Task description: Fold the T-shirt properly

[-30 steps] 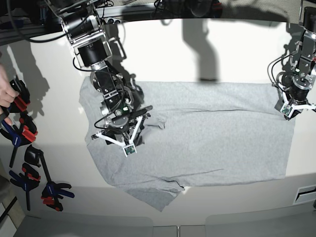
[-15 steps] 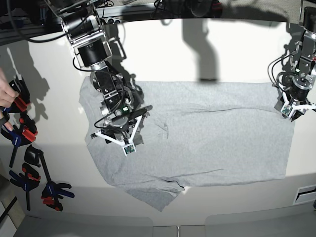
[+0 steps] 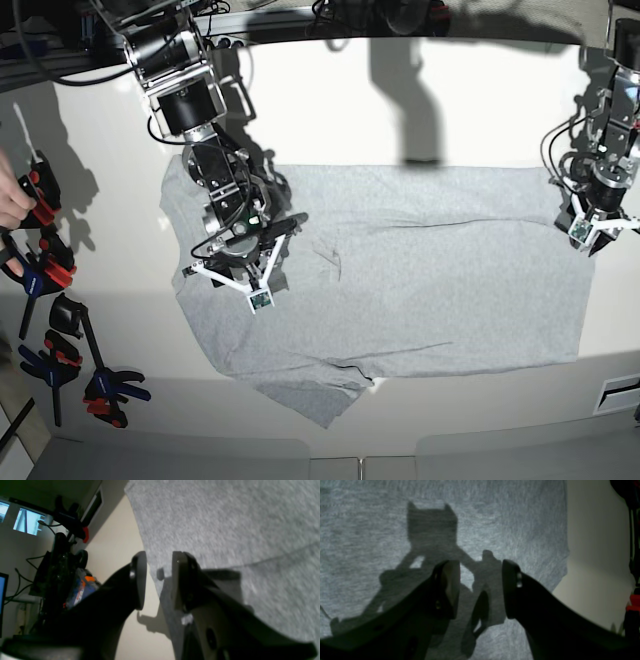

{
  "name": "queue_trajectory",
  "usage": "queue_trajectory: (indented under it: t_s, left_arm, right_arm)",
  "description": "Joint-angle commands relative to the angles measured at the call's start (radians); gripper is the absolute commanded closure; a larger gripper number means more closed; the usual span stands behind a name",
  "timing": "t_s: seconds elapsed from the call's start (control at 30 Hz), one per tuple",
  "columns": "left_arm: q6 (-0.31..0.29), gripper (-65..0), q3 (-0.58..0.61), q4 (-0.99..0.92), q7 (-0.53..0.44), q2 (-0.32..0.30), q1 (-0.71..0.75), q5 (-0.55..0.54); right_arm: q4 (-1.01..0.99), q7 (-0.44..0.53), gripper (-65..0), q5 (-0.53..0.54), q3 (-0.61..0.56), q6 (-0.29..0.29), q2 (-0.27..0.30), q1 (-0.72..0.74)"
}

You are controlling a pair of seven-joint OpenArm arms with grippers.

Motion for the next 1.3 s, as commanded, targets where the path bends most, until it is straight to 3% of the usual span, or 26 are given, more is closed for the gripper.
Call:
queue_trajectory:
  t_s: [0.0,0.2,0.53,0.63,0.7,0.8,0.87,1.07,1.27]
  left_arm:
    - [0.016,-16.1,-0.01,-0.005,-0.023,-0.008,-0.03,-0.002]
    - [0.016,-16.1,-0.01,-0.193,-0.019,0.063,-0.147,0.002]
    - [0.016,-16.1,-0.01,-0.251,0.071,0.028,-0.293,-0.011]
    - [0.018,-16.1,-0.01,-0.243,0.206,0.026,-0.322,-0.09]
    - [0.019,-16.1,-0.01,-0.212,0.34,0.024,-0.328,-0.145]
    - [0.019,-16.1,-0.01,-0.112,0.451,0.019,-0.308,-0.265]
    - [0.019,-16.1,-0.01,-0.023,0.463,0.011,-0.271,-0.317]
    - [0.019,-16.2,-0.01,0.261,0.449,-0.002,-0.133,-0.32]
    - [0.02,-16.2,-0.011,0.428,0.482,-0.002,0.005,-0.32]
  right_arm:
    - [0.016,0.018,-25.5,-0.013,0.005,-0.013,0.002,0.03]
    - [0.016,0.018,-25.5,-0.013,0.005,-0.013,0.003,0.03]
    - [0.016,0.01,-25.5,-0.012,0.005,0.008,0.002,0.03]
    - [0.017,-0.009,-25.5,-0.003,0.005,0.009,0.002,0.031]
    - [0.018,-0.037,-25.4,0.034,0.006,0.009,0.003,0.039]
    - [0.021,-0.051,-25.4,0.088,0.005,0.014,0.003,0.058]
    - [0.035,-0.039,-25.4,0.13,0.006,0.033,0.003,0.071]
    - [0.085,-0.015,-25.4,0.253,0.006,0.1,0.003,0.132]
    - [0.1,-0.053,-25.4,0.312,0.019,0.103,0.003,0.155]
